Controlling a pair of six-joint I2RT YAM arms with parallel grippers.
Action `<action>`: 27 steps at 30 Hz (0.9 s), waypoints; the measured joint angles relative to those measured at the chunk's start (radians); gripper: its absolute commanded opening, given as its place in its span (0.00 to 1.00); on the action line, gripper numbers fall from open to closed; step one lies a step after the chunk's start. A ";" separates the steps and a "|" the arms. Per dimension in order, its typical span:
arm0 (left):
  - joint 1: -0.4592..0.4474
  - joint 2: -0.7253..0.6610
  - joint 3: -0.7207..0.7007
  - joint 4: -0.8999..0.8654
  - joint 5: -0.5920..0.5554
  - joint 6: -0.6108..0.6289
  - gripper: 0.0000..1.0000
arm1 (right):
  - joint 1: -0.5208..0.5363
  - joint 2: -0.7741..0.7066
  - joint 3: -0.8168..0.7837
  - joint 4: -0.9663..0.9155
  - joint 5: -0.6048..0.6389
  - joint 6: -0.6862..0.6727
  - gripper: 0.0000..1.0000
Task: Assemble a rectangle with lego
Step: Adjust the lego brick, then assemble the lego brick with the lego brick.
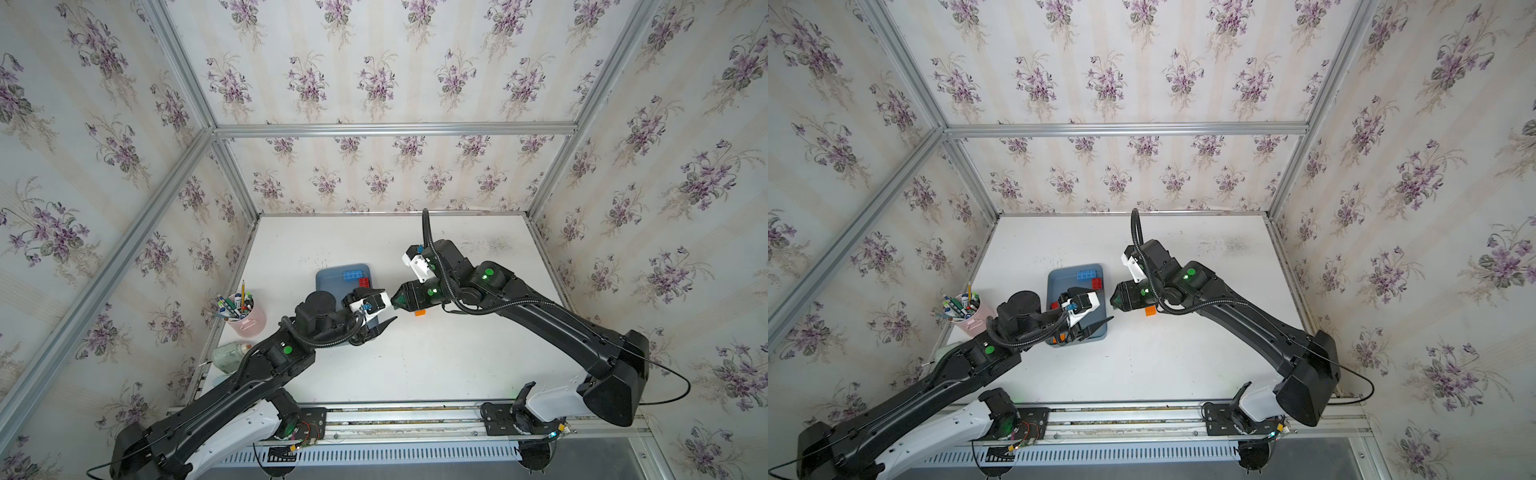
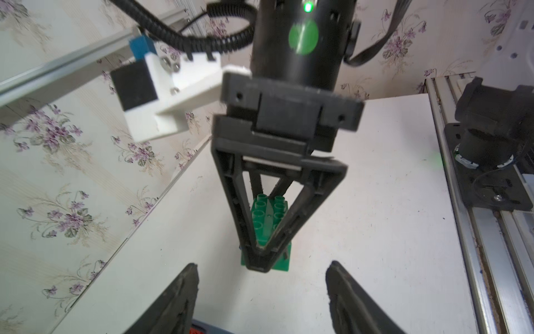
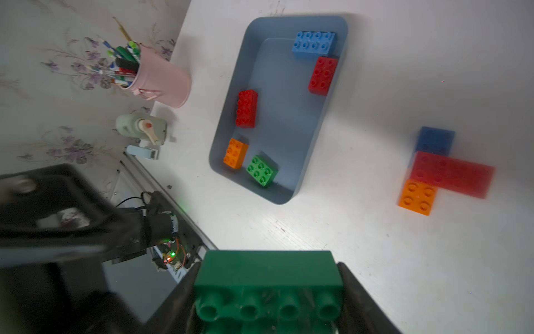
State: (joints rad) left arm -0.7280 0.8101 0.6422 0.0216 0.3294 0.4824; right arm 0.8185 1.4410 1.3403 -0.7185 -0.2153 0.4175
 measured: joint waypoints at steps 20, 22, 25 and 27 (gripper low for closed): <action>-0.001 -0.028 -0.013 -0.104 0.039 -0.090 1.00 | -0.053 0.357 -0.076 -0.034 0.306 -0.137 0.38; -0.002 -0.030 -0.021 -0.097 0.044 -0.097 1.00 | -0.061 0.373 -0.068 -0.026 0.312 -0.142 0.38; -0.002 -0.030 -0.026 -0.093 0.045 -0.100 1.00 | -0.079 0.381 -0.061 -0.014 0.312 -0.155 0.40; -0.002 -0.030 -0.027 -0.090 0.045 -0.100 1.00 | -0.094 0.383 -0.058 -0.011 0.319 -0.157 0.42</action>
State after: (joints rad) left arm -0.7296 0.7803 0.6155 -0.0685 0.3748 0.3828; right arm 0.7246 1.8244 1.2819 -0.7300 0.1032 0.2607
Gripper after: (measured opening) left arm 0.999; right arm 0.616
